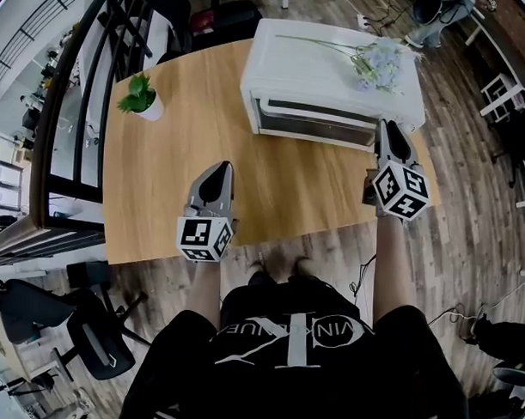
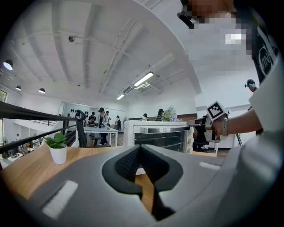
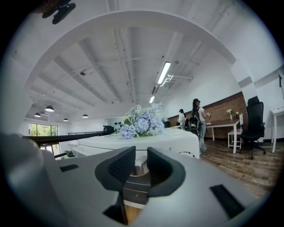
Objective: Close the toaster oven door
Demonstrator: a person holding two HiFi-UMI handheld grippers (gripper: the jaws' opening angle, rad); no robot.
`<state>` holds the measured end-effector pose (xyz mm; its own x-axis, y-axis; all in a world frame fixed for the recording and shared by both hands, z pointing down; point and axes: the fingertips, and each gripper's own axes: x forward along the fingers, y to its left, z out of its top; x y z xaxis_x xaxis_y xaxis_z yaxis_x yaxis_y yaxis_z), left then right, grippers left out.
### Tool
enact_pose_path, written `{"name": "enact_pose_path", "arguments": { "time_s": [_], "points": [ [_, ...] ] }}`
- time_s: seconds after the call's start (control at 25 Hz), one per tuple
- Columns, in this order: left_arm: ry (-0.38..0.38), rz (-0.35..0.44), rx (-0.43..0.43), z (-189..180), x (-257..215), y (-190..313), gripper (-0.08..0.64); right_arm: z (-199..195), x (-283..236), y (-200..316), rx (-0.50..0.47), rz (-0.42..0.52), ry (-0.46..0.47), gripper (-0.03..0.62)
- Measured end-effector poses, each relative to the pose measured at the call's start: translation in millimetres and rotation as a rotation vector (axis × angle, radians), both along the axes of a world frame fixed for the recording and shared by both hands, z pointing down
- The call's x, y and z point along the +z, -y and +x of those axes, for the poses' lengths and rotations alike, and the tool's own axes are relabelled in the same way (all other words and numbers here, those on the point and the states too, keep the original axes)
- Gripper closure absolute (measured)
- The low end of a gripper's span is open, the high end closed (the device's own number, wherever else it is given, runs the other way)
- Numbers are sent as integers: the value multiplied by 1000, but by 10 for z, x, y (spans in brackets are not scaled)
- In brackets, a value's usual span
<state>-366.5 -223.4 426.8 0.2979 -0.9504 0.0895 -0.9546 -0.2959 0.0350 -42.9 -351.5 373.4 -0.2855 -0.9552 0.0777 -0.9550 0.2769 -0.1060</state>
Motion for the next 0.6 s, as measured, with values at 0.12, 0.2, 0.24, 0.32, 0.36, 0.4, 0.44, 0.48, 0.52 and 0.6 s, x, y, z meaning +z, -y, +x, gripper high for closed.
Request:
{"name": "enact_pose_path", "arguments": {
  "time_s": [0.12, 0.2, 0.24, 0.32, 0.36, 0.4, 0.44, 0.48, 0.52, 0.6],
  "points": [
    [-1, 3, -14, -45, -27, -14, 549, -12, -40, -8, -4, 18, -12, 503],
    [-2, 8, -18, -60, -46, -22, 549, -44, -92, -27, -18, 39, -21, 504],
    [-1, 10, -20, -64, -52, -28, 550, -64, -113, -36, -26, 46, -25, 505],
    [1, 11, -22, -67, -57, -37, 549, -99, -136, -50, -38, 52, -30, 505],
    [1, 13, -22, -65, -59, -38, 549, -109, -140, -58, -42, 53, -30, 506],
    [1, 14, -22, -62, -59, -38, 549, -115, -141, -68, -45, 54, -30, 508],
    [0, 15, -22, -59, -58, -38, 549, -119, -138, -82, -47, 54, -31, 511],
    [-1, 16, -22, -56, -59, -39, 550, -120, -134, -99, -50, 54, -33, 514],
    [-3, 19, -21, -52, -64, -40, 549, -119, -131, -119, -52, 53, -36, 518],
    [-6, 25, -18, -35, -85, -45, 550, -103, -131, -167, -55, 52, -42, 526]
  ]
}}
